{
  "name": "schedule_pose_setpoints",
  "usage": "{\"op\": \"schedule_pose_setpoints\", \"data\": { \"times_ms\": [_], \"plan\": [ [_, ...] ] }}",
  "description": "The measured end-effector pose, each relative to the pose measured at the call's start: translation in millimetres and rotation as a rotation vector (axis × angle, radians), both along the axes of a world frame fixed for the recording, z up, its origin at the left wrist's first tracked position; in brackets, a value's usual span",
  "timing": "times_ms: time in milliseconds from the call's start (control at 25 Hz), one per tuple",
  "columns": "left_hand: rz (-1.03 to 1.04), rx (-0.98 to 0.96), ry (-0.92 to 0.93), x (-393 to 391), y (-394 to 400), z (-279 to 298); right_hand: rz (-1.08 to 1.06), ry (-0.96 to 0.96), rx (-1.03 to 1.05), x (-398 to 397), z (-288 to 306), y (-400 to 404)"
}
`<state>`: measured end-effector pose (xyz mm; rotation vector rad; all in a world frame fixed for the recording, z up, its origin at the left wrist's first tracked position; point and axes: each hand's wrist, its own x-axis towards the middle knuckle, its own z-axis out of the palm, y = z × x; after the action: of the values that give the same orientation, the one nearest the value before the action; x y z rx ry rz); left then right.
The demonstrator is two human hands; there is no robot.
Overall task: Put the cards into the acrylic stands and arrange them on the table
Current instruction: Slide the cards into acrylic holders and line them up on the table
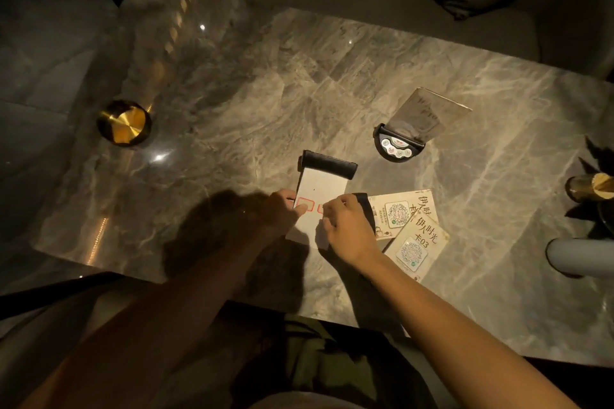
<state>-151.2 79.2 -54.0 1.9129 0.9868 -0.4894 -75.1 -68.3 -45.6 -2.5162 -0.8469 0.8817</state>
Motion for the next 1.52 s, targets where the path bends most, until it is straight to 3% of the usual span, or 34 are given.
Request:
{"op": "schedule_pose_setpoints", "data": {
  "times_ms": [200,360,520,720,1040,1240,1400,1520],
  "plan": [
    [0.015,-0.020,-0.039,-3,-2,-13,-0.104,0.085,-0.039,-6,-3,-6],
    [0.160,-0.209,-0.145,1,2,-3,-0.239,0.198,0.043,3,5,-4],
    [0.381,-0.369,-0.185,11,14,10,-0.307,0.194,0.096,19,25,1],
    [0.489,-0.563,-0.250,35,30,31,-0.435,0.288,0.189,50,45,4],
    [0.593,-0.472,-0.450,97,52,50,-0.646,0.400,0.443,110,66,34],
    [0.605,-0.522,-0.446,136,72,49,-0.823,0.664,0.614,151,89,55],
    [0.595,-0.536,-0.427,155,81,44,-0.627,0.466,0.583,172,78,66],
    [0.590,-0.533,-0.417,163,88,42,-0.600,0.420,0.594,180,74,74]
  ]
}}
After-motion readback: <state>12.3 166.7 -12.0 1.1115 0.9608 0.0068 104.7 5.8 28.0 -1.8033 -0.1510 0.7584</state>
